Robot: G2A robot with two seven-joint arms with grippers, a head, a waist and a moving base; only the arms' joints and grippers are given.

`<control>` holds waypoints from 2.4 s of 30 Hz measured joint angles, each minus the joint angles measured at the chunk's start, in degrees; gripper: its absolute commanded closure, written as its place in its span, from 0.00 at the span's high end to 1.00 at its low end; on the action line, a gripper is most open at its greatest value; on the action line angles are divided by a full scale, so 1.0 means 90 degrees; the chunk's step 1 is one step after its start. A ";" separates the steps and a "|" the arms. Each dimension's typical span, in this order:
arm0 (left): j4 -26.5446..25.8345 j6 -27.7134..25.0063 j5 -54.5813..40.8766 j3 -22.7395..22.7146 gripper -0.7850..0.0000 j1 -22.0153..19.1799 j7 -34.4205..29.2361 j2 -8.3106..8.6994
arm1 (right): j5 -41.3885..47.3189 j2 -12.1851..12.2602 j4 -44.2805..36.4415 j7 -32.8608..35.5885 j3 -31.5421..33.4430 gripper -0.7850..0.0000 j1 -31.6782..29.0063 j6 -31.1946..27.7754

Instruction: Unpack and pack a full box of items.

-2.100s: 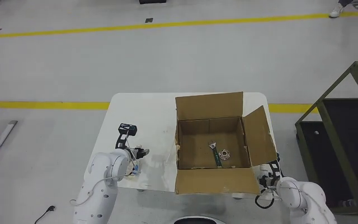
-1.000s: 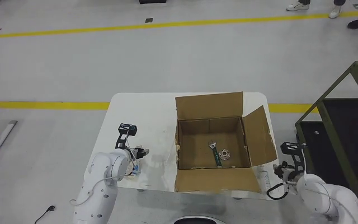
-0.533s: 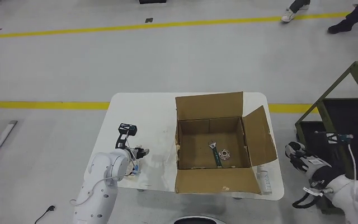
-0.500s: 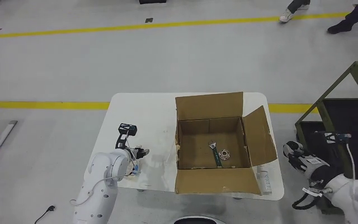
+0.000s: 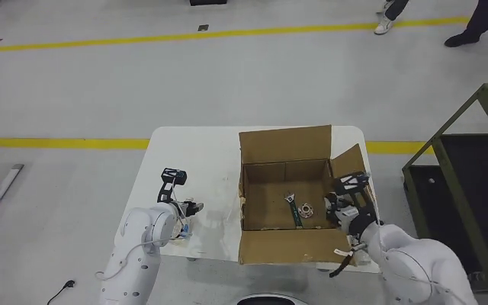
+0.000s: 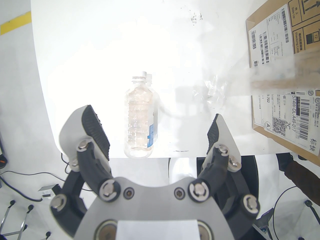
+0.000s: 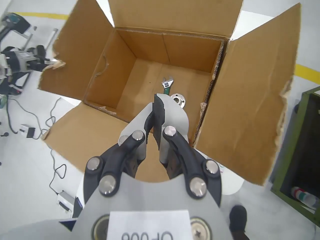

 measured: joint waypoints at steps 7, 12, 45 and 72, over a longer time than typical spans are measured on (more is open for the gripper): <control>0.0000 0.0000 0.0000 0.0000 1.00 0.0000 0.0000 0.0000 | -0.1129 -0.0061 0.1017 -0.0221 -0.0909 0.00 0.0563 0.0496; 0.0000 0.0000 0.0000 0.0000 1.00 0.0000 0.0000 0.0000 | -0.1103 -0.0061 0.0993 -0.0218 -0.0891 0.00 0.0558 0.0490; 0.0000 0.0000 0.0000 0.0000 1.00 0.0000 0.0000 0.0000 | -0.0900 -0.0965 0.7052 0.1059 -0.3854 0.00 0.4964 0.0512; 0.0000 0.0000 0.0000 0.0000 1.00 0.0000 0.0000 0.0000 | -0.1582 -0.0663 0.5491 0.1371 -0.2872 0.37 0.3729 0.0471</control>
